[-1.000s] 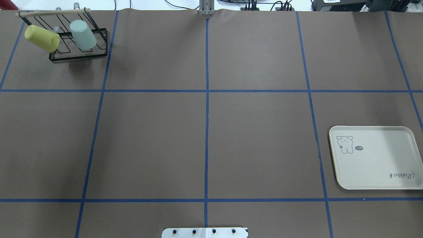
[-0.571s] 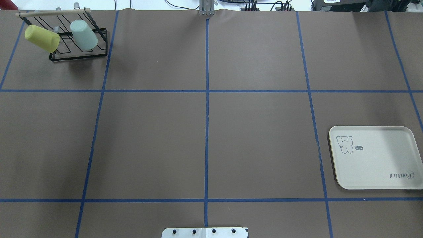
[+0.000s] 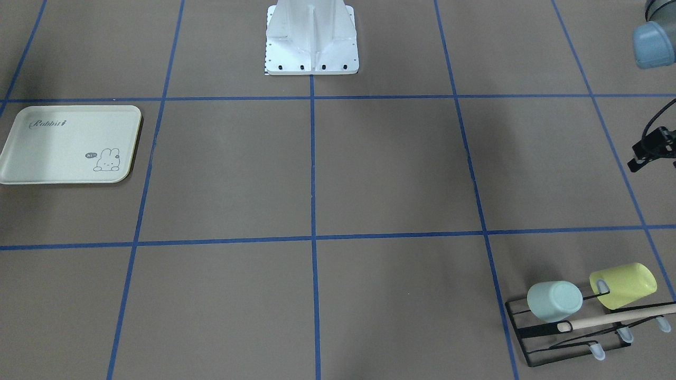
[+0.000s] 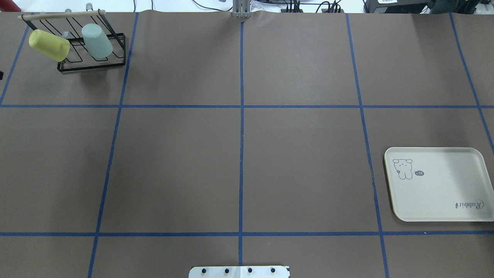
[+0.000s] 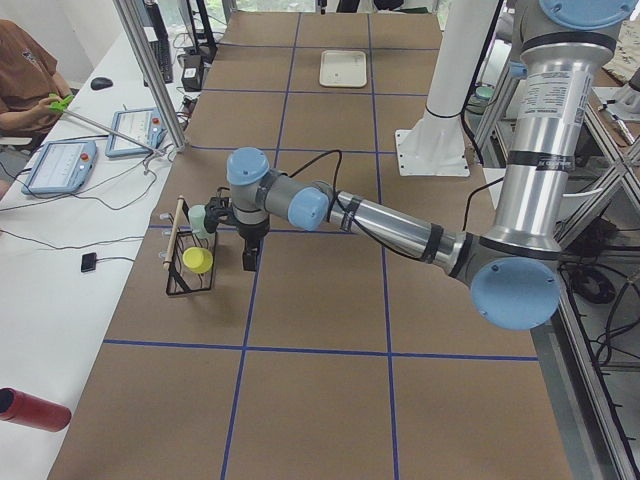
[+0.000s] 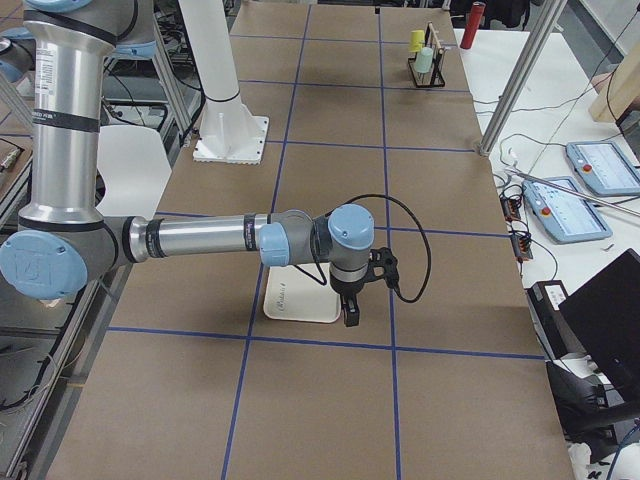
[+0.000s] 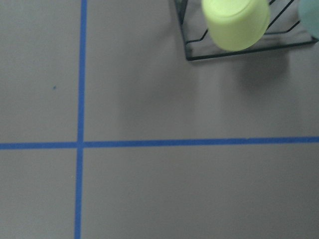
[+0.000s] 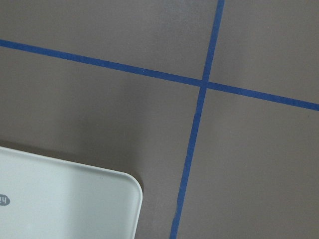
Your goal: Left arm grabs green cup and hands to right arm on tray
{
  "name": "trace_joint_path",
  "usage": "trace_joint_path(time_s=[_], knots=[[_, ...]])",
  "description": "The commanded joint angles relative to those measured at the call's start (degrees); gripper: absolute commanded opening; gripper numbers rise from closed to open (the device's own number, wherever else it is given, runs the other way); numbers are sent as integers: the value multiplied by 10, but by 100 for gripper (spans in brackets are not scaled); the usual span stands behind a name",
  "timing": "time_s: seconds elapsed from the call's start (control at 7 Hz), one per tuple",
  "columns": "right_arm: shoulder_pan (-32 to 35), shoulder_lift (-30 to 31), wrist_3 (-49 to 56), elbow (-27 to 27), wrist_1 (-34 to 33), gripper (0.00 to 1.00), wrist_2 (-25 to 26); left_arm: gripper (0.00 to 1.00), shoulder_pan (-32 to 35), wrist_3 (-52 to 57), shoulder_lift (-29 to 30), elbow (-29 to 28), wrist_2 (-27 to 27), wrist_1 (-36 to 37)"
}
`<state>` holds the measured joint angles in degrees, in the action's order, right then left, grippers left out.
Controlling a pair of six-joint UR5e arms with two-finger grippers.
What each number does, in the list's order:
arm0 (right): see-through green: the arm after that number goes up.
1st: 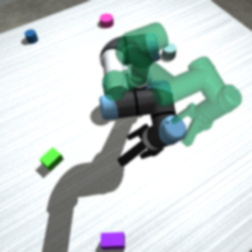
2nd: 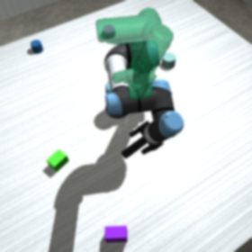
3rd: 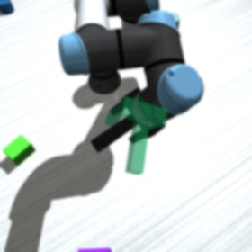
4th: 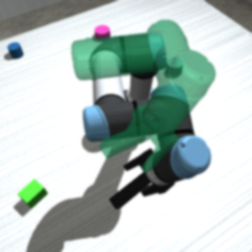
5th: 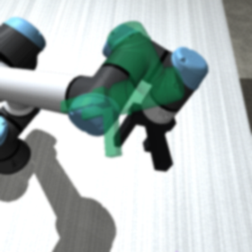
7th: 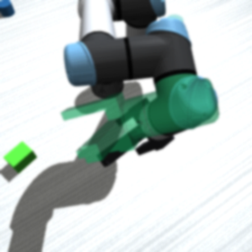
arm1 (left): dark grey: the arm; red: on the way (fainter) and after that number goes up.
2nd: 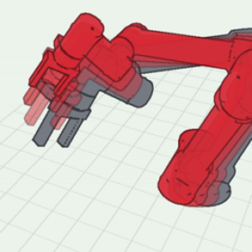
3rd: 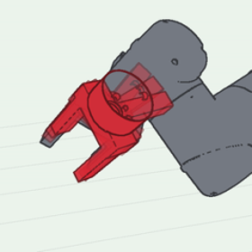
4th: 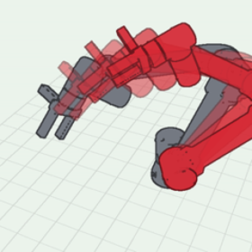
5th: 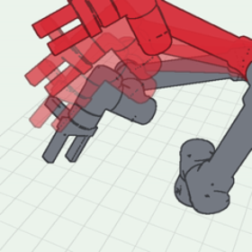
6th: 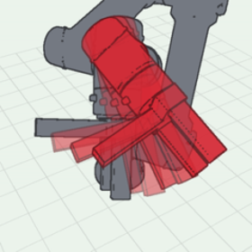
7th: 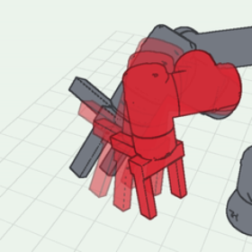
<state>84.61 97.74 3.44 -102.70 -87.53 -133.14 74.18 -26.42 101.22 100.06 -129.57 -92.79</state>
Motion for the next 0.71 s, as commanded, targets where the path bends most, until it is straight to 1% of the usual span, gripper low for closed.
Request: trace_joint_path(time_s=[0.0, 0.14, 0.29, 0.43, 0.57], knots=[[-8, 8, -1, 0, 18, 100, -10, 100, -54, -39, 131, -45, 35, 75], [-14, 9, -3, 1, 37, 100, -10, 98, -72, -54, 183, -88, 36, 89], [-17, 10, -3, 3, 39, 100, -10, 98, -89, -54, 214, -124, 44, 87], [-29, 7, -4, 10, 39, 100, -11, 98, -90, -55, 270, -192, 46, 87], [-32, 7, -3, 12, 39, 100, -9, 97, -90, -53, 294, -242, 46, 82]])
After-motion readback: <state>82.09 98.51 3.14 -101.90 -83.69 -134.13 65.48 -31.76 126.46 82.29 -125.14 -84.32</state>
